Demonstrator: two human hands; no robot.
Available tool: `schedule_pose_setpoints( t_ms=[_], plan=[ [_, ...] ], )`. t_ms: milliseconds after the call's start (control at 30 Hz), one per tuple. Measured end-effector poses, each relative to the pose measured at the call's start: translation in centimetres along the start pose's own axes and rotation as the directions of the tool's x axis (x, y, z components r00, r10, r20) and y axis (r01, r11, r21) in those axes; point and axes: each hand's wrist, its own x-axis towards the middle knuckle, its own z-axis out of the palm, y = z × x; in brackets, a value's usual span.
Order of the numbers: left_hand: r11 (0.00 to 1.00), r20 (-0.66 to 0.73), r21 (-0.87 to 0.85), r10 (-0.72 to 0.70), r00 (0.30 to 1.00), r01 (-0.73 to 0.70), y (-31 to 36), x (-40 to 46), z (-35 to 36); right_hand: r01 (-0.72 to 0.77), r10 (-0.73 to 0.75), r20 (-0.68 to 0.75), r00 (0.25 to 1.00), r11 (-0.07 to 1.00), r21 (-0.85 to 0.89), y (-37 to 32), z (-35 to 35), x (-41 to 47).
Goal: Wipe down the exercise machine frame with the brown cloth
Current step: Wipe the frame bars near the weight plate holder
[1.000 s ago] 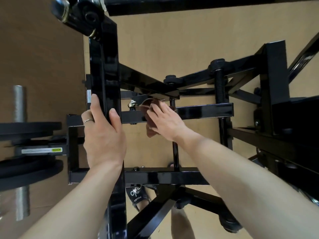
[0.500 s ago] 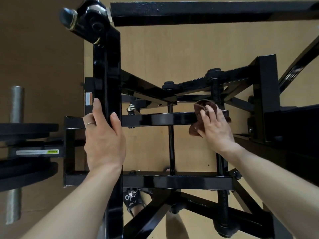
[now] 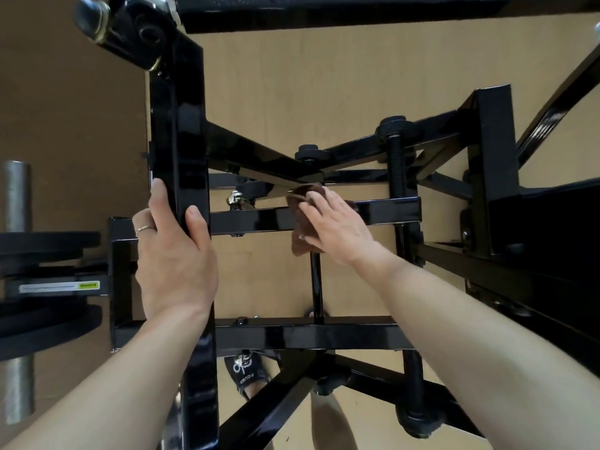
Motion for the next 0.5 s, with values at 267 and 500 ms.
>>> schedule_pose_setpoints(
  t_ms=[267, 500],
  plan=[
    [0.999, 0.018, -0.01, -0.035, 0.999, 0.035, 0.6, -0.1, -0.4, -0.313, 0.315, -0.031, 0.948, 0.947, 0.067, 8.6, -1.7, -7.3],
    [0.999, 0.012, -0.011, -0.037, 0.999, 0.037, 0.6, -0.1, -0.2, -0.288, 0.287, -0.018, 0.958, 0.957, -0.031, 5.3, 0.2, -4.8]
  ],
)
